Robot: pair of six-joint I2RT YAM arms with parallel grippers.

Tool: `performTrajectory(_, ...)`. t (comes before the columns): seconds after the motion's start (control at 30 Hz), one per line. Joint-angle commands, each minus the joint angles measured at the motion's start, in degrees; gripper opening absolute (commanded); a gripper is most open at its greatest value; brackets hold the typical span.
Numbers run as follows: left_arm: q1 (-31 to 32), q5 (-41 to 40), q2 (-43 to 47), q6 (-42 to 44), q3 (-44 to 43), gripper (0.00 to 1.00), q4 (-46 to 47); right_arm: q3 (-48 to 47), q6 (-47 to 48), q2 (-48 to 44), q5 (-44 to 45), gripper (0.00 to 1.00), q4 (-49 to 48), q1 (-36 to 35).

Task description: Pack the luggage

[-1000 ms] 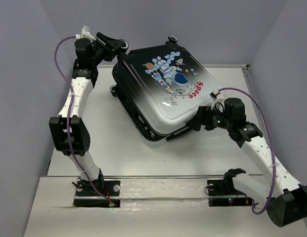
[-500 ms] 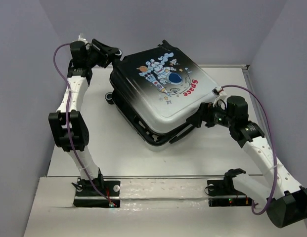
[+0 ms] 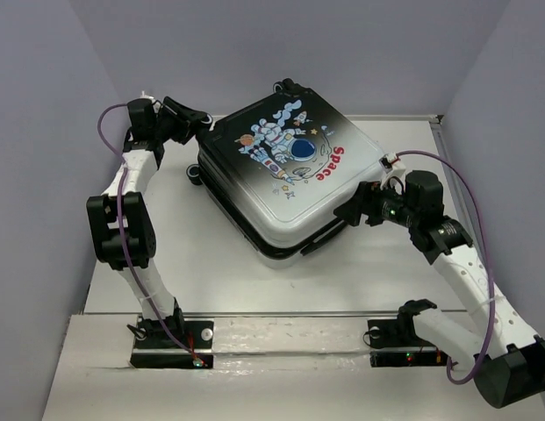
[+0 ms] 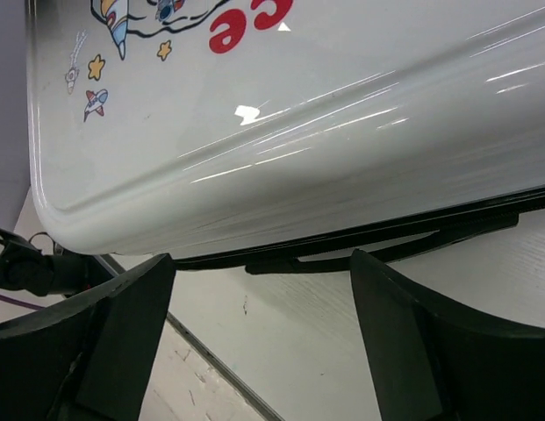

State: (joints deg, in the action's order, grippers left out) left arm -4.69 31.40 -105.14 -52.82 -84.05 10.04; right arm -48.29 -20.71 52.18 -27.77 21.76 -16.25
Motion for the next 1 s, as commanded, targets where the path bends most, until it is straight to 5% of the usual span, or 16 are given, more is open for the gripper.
performTrajectory(0.0,0.65,4.20,5.56,3.24,1.08,0.06,5.25,-3.39,1.46,-0.86,1.93,0.81,0.39,-0.10)
performTrajectory(0.1,-0.32,3.41,6.35,4.47,1.78,0.06,3.32,-2.86,1.55,-1.03,1.67,0.70,0.56,-0.10)
performTrajectory(0.3,-0.58,1.30,7.06,6.32,4.51,0.06,1.38,-4.17,2.16,-2.44,1.84,0.69,3.28,-0.10)
performTrajectory(0.37,-0.67,0.86,6.62,6.76,4.69,0.07,0.95,-4.96,2.69,-2.35,1.75,0.60,4.69,-0.10)
performTrajectory(0.47,-0.85,-0.54,6.62,7.73,4.33,0.38,-0.46,-5.76,3.39,-2.52,1.14,0.31,6.54,-0.10)
performTrajectory(0.5,-0.94,-1.16,7.31,8.69,3.64,0.66,-0.99,-5.93,3.66,-2.61,1.57,0.24,7.41,-0.62)
performTrajectory(0.53,-1.02,-3.16,7.93,9.31,3.28,0.77,-2.38,-5.85,3.66,-2.79,1.66,0.16,7.68,-1.58)
performTrajectory(0.6,-1.02,-5.81,11.17,10.45,2.58,0.97,-3.19,-5.15,3.57,-3.14,2.02,0.11,7.77,-3.08)
performTrajectory(0.83,-0.94,-19.61,27.60,16.34,5.55,0.99,-7.23,0.83,-0.03,-4.80,13.68,0.07,5.23,-13.90)
performTrajectory(0.97,2.82,-17.35,43.65,14.33,23.08,0.97,-4.17,1.97,-0.21,-7.79,23.07,0.07,0.50,-13.90)
